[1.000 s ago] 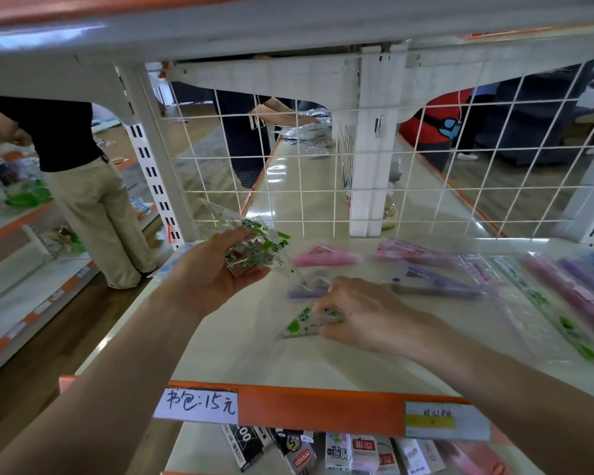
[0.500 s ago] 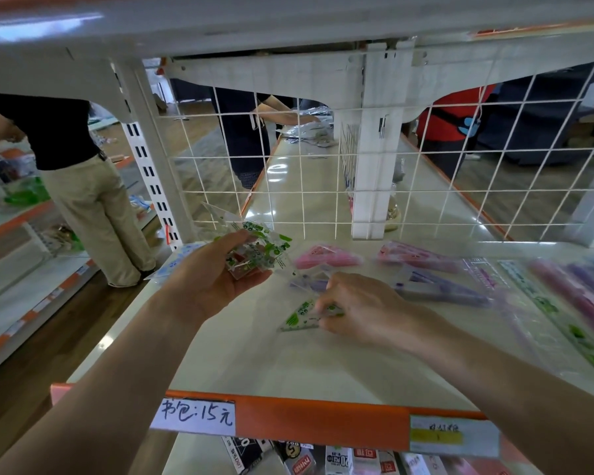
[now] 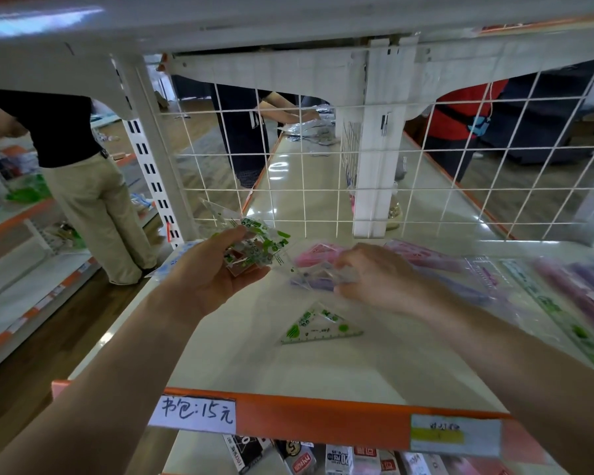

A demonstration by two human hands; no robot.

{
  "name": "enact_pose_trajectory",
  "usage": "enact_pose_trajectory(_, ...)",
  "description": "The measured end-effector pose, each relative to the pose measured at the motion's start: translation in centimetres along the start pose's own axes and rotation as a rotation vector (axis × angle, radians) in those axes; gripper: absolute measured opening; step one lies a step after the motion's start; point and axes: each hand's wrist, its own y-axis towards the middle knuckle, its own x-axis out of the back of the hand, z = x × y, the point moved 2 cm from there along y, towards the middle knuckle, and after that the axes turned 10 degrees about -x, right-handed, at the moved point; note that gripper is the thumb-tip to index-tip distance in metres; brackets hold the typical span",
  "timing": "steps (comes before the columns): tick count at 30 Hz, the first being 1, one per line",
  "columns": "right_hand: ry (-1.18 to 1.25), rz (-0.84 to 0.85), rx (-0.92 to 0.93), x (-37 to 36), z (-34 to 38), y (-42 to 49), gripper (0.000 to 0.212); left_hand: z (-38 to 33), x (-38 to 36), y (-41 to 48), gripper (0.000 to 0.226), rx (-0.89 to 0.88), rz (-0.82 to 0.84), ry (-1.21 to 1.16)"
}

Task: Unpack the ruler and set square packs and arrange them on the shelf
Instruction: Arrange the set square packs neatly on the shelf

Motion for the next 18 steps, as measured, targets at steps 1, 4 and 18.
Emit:
enact_pose_trajectory(1,-0.012,0.048,-0.017,0.0,-0.1,0.5,0.038,0.0,0.0,0.0,0.011,0.001,0.003,0.001)
enact_pose_trajectory(4,-0.012,0.101,-0.011,-0.5,0.0,1.1,0.01,0.1,-0.1,-0.1,0.01,0.005,0.007,-0.001)
enact_pose_trajectory(18,0.009,0.053,0.033,-1.1,1.0,1.7,0.012,0.5,0.2,0.0,0.01,0.016,0.006,-0.005)
